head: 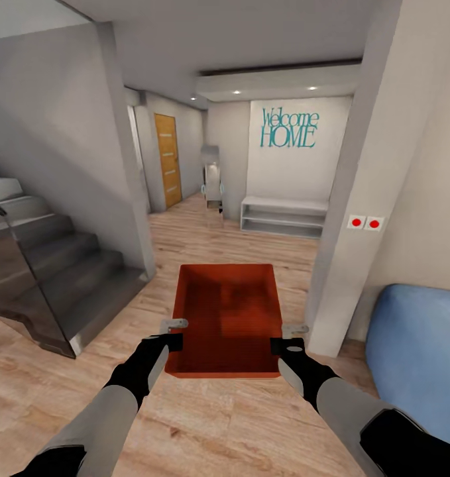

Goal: Move the two storage containers from the living room to the garage. In the garage, place one container on the floor and stack the other container on top of it (either order is fine).

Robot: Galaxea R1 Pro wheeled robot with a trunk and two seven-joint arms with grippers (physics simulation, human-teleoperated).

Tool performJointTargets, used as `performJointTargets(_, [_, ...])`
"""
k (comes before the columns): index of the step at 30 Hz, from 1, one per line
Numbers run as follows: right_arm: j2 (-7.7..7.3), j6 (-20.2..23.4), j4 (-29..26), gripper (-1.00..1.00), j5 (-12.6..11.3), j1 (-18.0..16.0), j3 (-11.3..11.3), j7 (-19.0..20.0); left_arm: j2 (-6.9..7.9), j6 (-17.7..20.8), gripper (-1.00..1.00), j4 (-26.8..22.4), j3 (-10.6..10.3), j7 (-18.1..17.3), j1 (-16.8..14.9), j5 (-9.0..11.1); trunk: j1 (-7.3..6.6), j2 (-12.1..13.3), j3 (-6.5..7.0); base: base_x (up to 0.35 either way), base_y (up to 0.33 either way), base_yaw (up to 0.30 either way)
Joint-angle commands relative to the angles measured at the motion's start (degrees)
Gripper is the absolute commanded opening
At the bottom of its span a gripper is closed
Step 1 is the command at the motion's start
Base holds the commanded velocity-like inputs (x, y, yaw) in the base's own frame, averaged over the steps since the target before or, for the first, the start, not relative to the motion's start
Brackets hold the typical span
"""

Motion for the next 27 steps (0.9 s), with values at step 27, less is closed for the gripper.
performJointTargets(27, [-0.07,0.3,0.0,-1.00,0.0,0.0,0.4,-0.7,-0.24,0.3,-1.00,-0.2,0.7,0.0,-0.1,1.0,0.07,-0.1,-0.13,0.322,0.000,0.000])
